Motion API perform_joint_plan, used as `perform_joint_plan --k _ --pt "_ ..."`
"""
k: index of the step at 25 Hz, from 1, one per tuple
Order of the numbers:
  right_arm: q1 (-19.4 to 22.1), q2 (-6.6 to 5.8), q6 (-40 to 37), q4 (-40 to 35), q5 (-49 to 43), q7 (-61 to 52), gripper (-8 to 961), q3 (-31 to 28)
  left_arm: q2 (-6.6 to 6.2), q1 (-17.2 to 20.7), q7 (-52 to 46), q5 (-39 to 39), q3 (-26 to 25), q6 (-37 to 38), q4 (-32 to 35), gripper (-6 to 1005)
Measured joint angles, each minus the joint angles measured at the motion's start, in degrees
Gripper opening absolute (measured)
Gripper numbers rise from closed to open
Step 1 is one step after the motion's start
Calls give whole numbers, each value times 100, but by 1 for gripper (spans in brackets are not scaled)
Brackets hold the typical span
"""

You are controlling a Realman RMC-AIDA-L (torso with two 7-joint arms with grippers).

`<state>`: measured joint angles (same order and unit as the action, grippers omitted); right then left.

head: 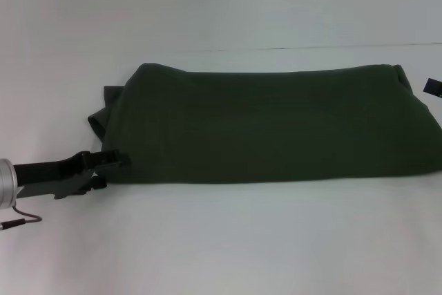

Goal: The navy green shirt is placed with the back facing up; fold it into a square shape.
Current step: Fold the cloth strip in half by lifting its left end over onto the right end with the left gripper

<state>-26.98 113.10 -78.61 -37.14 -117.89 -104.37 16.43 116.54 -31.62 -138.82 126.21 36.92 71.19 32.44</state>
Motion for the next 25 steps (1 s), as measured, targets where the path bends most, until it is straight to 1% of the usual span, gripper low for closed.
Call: perform_joint_plan --k 7,15,25 --pt "9 0 -5 -4 -3 -3 920 0 11 -107 54 -42 -3 -128 18 873" --pt "3 0 1 -4 -14 -4 920 0 69 -270 183 -66 -45 -244 27 873" --pt "9 0 21 14 -14 -4 919 0 78 -284 423 -342 -56 -163 37 872"
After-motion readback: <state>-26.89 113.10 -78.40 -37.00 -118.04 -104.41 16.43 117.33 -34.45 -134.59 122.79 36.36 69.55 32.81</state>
